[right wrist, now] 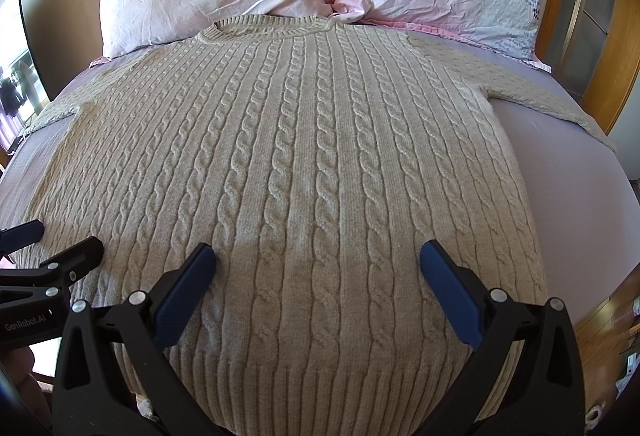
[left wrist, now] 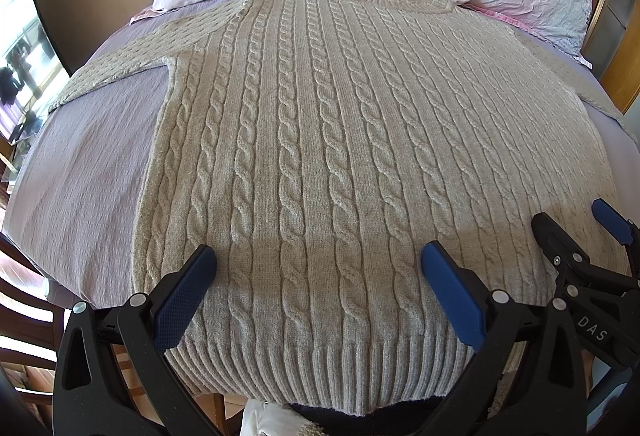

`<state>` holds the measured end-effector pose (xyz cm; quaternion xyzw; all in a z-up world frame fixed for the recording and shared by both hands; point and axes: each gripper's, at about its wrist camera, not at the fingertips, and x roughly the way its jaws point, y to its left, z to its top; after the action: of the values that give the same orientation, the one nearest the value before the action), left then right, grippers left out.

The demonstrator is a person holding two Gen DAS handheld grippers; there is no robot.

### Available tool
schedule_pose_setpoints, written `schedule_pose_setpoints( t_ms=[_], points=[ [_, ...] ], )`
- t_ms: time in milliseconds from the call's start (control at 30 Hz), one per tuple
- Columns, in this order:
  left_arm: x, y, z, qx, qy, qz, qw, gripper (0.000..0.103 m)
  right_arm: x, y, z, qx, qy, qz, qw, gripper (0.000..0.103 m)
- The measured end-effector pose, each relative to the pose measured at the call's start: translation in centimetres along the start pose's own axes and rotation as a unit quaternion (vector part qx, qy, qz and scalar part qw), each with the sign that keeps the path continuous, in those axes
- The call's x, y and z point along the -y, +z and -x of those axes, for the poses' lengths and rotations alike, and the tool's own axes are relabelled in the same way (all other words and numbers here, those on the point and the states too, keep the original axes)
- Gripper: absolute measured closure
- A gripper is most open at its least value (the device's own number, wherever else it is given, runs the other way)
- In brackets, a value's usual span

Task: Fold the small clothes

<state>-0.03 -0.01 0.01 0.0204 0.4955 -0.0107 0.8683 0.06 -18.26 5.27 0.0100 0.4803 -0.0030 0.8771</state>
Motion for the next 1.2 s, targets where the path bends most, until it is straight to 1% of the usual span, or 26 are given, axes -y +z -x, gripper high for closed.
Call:
schedule_pose_setpoints(
  t_ms=[233, 400, 467, 533, 600, 667, 700, 733, 767, 800, 833, 867, 900, 933, 967, 1000, 1033, 1067, 1100, 1133, 1167, 1200],
  points=[
    [0.2, 0.0, -0.1, 0.001, 0.0, 0.0, 1.0, 0.001, 0.0, -0.1, 0.1, 0.002, 0.0, 0.001, 1.0, 0.002],
    [0.1, 0.0, 0.0, 0.0, 0.0, -0.002, 1.0, 0.001, 0.0, -0.3, 0.5, 0.022, 0.007, 0.009, 1.0, 0.002],
    [0.0, 0.1, 0.2, -0.001, -0.001, -0.004, 1.0, 0.001, 0.1, -0.4, 0.5, 0.033, 0.017, 0.018, 0.999, 0.002],
    [0.0, 0.1, 0.2, -0.001, -0.002, -0.006, 1.0, 0.001, 0.6, -0.4, 0.6, 0.043, 0.045, 0.036, 0.997, 0.002],
    [0.0, 0.1, 0.2, 0.003, -0.002, -0.011, 0.9999, 0.001, 3.1, 0.5, 0.9, 0.053, 0.079, 0.007, 0.995, 0.002],
    [0.1, 0.5, 0.2, 0.004, -0.006, -0.026, 0.9996, 0.001, 7.9, 2.2, 2.2, 0.092, 0.093, -0.059, 0.99, 0.002],
    [-0.1, 0.7, 0.3, 0.007, -0.017, -0.026, 0.9995, 0.001, 11.2, 3.3, 2.8, 0.112, 0.089, -0.103, 0.984, 0.002],
    [-0.5, 1.1, 0.5, 0.016, -0.035, -0.022, 0.999, 0.001, 14.2, 4.2, 3.0, 0.124, 0.084, -0.144, 0.978, 0.002],
    [-1.1, 1.7, 0.7, 0.031, -0.051, -0.014, 0.9981, 0.001, 17.8, 5.1, 2.9, 0.131, 0.079, -0.193, 0.969, 0.002],
    [-1.7, 2.2, 1.1, 0.051, -0.06, -0.006, 0.9968, 0.001, 21.5, 5.8, 2.6, 0.133, 0.072, -0.243, 0.958, 0.002],
    [-2.3, 2.8, 1.3, 0.072, -0.068, 0.003, 0.9951, 0.001, 25.2, 6.4, 2.1, 0.135, 0.066, -0.291, 0.945, 0.007],
    [-3.0, 3.4, 1.5, 0.089, -0.077, 0.012, 0.9929, 0.001, 28.6, 7.0, 1.2, 0.131, 0.054, -0.332, 0.933, 0.019],
    [-3.9, 4.2, 1.5, 0.102, -0.093, 0.026, 0.9901, 0.001, 32.0, 7.4, 0.1, 0.123, 0.044, -0.376, 0.917, 0.028],
    [-4.8, 4.8, 1.3, 0.11, -0.116, 0.041, 0.9863, 0.001, 35.2, 7.6, -1.0, 0.113, 0.042, -0.418, 0.9, 0.041],
    [-5.8, 5.5, 1.1, 0.119, -0.149, 0.06, 0.9799, 0.001, 38.2, 7.5, -2.2, 0.105, 0.043, -0.462, 0.879, 0.047],
    [-6.8, 5.8, 0.8, 0.13, -0.186, 0.082, 0.9704, 0.001, 40.7, 7.2, -3.2, 0.1, 0.043, -0.499, 0.86, 0.048],
    [-8.1, 6.2, 0.6, 0.145, -0.226, 0.108, 0.9572, 0.001, 42.8, 7.0, -4.3, 0.091, 0.035, -0.53, 0.843, 0.049],
    [-9.3, 6.4, 0.3, 0.159, -0.253, 0.139, 0.9442, 0.001, 44.6, 6.5, -5.1, 0.085, 0.026, -0.557, 0.826, 0.049],
    [-10.5, 6.8, 0.1, 0.169, -0.255, 0.172, 0.9365, 0.001, 46.0, 6.1, -6.0, 0.079, 0.023, -0.582, 0.809, 0.049],
    [-11.4, 7.0, -0.1, 0.175, -0.24, 0.191, 0.9354, 0.001, 47.2, 5.9, -6.7, 0.083, 0.029, -0.601, 0.794, 0.053],
    [-12.1, 7.4, -0.2, 0.179, -0.218, 0.196, 0.9392, 0.001, 48.0, 5.7, -7.0, 0.088, 0.027, -0.613, 0.785, 0.06],
    [-12.7, 8.0, -0.3, 0.18, -0.186, 0.191, 0.9469, 0.001, 48.6, 5.9, -7.2, 0.092, 0.021, -0.619, 0.78, 0.061]
  ],
)
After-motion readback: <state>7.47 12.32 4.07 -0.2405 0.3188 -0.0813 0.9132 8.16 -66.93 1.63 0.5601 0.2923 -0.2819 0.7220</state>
